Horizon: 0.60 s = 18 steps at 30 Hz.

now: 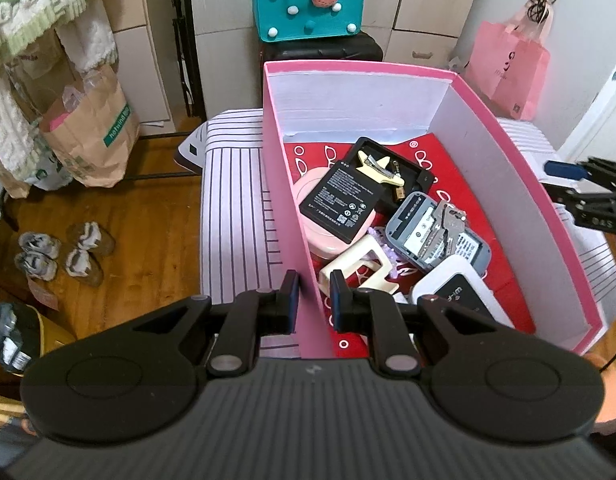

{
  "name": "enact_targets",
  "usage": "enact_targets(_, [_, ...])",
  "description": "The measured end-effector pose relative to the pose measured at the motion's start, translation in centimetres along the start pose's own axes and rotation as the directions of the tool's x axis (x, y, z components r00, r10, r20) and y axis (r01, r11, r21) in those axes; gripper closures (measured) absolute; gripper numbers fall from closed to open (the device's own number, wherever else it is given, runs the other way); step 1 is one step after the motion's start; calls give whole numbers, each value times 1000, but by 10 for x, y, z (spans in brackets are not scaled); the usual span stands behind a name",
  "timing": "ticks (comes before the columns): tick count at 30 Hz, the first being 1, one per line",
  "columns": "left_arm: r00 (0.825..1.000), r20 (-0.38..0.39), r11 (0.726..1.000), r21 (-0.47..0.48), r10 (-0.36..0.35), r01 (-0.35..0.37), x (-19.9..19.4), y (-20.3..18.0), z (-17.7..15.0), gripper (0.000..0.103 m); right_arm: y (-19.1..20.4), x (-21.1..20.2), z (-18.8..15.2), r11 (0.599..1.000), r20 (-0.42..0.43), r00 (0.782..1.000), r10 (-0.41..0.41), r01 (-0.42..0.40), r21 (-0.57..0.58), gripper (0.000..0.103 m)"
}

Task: Organize rigid objects
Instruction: 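Move the right gripper back to the bed and grasp the silver keys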

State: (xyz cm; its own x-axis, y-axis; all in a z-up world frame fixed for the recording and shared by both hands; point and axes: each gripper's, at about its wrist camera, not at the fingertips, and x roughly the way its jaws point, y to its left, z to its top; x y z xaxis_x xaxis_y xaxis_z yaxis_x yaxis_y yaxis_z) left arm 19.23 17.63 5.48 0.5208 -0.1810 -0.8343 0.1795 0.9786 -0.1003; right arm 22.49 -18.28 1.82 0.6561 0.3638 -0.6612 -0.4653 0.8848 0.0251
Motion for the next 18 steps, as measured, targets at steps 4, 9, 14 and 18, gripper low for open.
enact_targets(4, [999, -9, 999, 29, 35, -35, 0, -6, 2, 88, -4, 33, 5, 999, -45, 999, 29, -30, -21, 48])
enact_targets(9, [997, -20, 994, 74, 80, -78, 2, -16, 2, 88, -7, 69, 12, 997, -76, 997, 35, -39, -62, 51])
enact_targets(14, [993, -32, 988, 109, 112, -108, 3, -23, 4, 88, -8, 90, 24, 996, -75, 996, 45, -51, -70, 51])
enact_targets(18, [993, -36, 988, 109, 113, -109, 3, -24, 5, 88, -11, 102, 30, 998, -69, 997, 30, -33, -50, 53])
